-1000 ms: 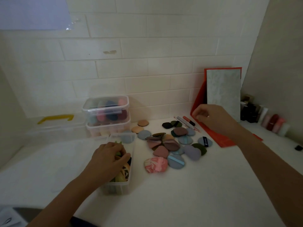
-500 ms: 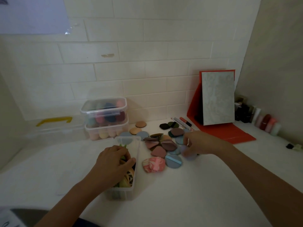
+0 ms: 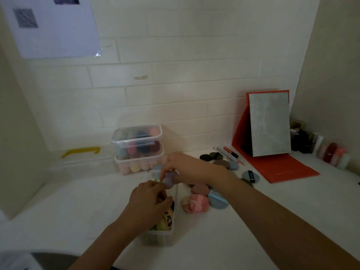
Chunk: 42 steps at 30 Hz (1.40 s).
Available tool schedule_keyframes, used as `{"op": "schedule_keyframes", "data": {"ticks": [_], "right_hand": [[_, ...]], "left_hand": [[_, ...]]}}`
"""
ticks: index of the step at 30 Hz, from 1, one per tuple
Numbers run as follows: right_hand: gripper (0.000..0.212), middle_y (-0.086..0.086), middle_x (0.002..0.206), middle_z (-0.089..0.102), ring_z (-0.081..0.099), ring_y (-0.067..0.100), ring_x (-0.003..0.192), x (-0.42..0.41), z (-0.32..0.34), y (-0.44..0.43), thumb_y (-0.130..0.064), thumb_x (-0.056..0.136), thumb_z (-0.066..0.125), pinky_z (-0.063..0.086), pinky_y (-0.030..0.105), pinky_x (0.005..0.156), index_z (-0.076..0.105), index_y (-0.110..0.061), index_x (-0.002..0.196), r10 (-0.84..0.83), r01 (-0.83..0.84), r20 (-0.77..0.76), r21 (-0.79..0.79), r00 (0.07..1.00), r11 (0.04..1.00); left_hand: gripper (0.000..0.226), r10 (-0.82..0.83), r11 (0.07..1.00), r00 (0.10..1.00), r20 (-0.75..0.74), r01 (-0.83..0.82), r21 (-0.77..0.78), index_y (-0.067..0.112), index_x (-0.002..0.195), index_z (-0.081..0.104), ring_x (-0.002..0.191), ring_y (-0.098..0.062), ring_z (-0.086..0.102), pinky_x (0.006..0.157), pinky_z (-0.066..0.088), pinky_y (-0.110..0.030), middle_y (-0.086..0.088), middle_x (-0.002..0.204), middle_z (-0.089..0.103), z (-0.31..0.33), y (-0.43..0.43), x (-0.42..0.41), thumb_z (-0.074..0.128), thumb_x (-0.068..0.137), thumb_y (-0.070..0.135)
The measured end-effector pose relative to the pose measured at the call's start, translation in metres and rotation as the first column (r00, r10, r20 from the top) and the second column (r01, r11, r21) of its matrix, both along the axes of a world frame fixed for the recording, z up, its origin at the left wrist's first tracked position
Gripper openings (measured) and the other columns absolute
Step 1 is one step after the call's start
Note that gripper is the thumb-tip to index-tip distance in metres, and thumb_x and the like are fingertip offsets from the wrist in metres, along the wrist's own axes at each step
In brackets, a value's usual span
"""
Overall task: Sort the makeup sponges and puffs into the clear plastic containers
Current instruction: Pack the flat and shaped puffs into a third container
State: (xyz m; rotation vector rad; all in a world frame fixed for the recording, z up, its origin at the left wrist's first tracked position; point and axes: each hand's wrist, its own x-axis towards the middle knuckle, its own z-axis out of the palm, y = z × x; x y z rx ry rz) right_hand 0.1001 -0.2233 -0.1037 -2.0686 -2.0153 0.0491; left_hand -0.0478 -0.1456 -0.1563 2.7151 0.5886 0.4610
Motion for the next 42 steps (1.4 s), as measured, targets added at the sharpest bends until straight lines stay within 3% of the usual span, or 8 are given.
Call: {"op": "schedule_keyframes", "data": {"ticks": [8,18,22,25,31,35,38,42], "right_hand": [[0.032,-0.015,0.067,0.041,0.045,0.010,0.068,-0.012,0.001,0.017,0.006,0.074,0.059,0.038,0.028,0.073,0.074,-0.008,0.100,-0.060,0.073,0.090,-0.153,0.994,0.986],[0.023,0.001,0.070,0.047,0.040,0.014,0.059,-0.019,-0.016,0.009,-0.019,0.090,0.052,0.027,0.024,0.048,0.069,-0.004,0.089,-0.211,0.247,0.199,-0.177,0.957,0.953],[0.020,0.003,0.073,0.052,0.049,0.017,0.069,-0.023,-0.031,0.006,-0.019,0.087,0.056,0.036,0.022,0.053,0.071,-0.005,0.090,-0.330,0.331,0.034,-0.031,0.943,0.943],[0.023,0.002,0.100,0.059,0.053,0.016,0.090,-0.026,-0.047,-0.007,-0.022,0.092,0.051,0.047,0.032,0.082,0.069,-0.009,0.093,-0.350,0.390,-0.194,0.235,0.916,0.890],[0.003,-0.007,0.095,0.053,0.055,0.012,0.086,-0.035,-0.072,-0.020,-0.027,0.095,0.050,0.050,0.035,0.080,0.048,-0.025,0.096,-0.458,0.639,-0.527,0.232,0.716,0.733],[0.001,-0.002,0.083,0.060,0.063,0.022,0.081,-0.035,-0.080,-0.015,-0.025,0.093,0.048,0.054,0.040,0.072,0.047,-0.025,0.093,-0.444,0.667,-0.656,0.124,0.611,0.734],[0.008,0.005,0.084,0.065,0.066,0.020,0.075,-0.038,-0.079,-0.017,-0.019,0.093,0.048,0.052,0.030,0.058,0.047,-0.026,0.091,-0.346,0.649,-0.762,0.126,0.548,0.750],[0.015,-0.003,0.095,0.060,0.063,0.012,0.082,-0.044,-0.079,-0.019,-0.025,0.093,0.056,0.056,0.029,0.068,0.043,-0.030,0.100,-0.277,0.613,-0.782,0.164,0.559,0.773]], "left_hand": [[0.032,-0.006,1.000,1.000,-0.004,0.006,0.010,0.028,0.118,0.055,0.100,-0.015,0.047,0.091,0.039,-0.029,0.007,0.106,0.054,0.001,0.000,-0.001,0.049,0.089,0.040],[0.022,-0.009,0.997,0.999,-0.041,0.006,-0.076,0.025,0.089,0.062,0.091,-0.014,0.052,0.087,0.045,-0.033,0.003,0.098,0.055,0.007,0.001,-0.002,0.049,0.090,0.043],[0.025,0.047,0.947,0.996,0.080,-0.019,-0.320,0.026,0.104,0.063,0.094,-0.007,0.053,0.079,0.038,-0.020,0.010,0.107,0.055,0.016,0.004,-0.010,0.047,0.093,0.042],[0.016,0.238,0.926,0.943,0.231,-0.148,-0.348,0.027,0.102,0.061,0.098,-0.010,0.052,0.082,0.036,-0.023,0.002,0.115,0.059,0.020,0.027,-0.024,0.052,0.092,0.035],[0.058,0.481,0.780,0.803,-0.352,-0.575,-0.246,0.001,0.123,0.053,0.109,-0.029,0.057,0.085,0.044,-0.032,-0.017,0.126,0.056,0.012,0.083,-0.051,0.054,0.088,0.047],[0.046,0.457,0.648,0.821,-0.342,-0.571,-0.504,-0.001,0.101,0.061,0.080,-0.027,0.059,0.074,0.048,-0.034,-0.018,0.098,0.064,0.019,0.087,-0.055,0.065,0.083,0.042],[0.026,0.460,0.719,0.854,-0.245,-0.520,-0.461,0.001,0.085,0.062,0.074,-0.025,0.061,0.071,0.051,-0.033,-0.016,0.084,0.065,0.038,0.084,-0.054,0.075,0.077,0.022],[0.055,0.451,0.860,0.887,-0.101,-0.462,-0.216,0.000,0.119,0.059,0.104,-0.029,0.060,0.088,0.047,-0.032,-0.017,0.116,0.063,0.075,0.074,-0.049,0.078,0.068,0.006]]}}
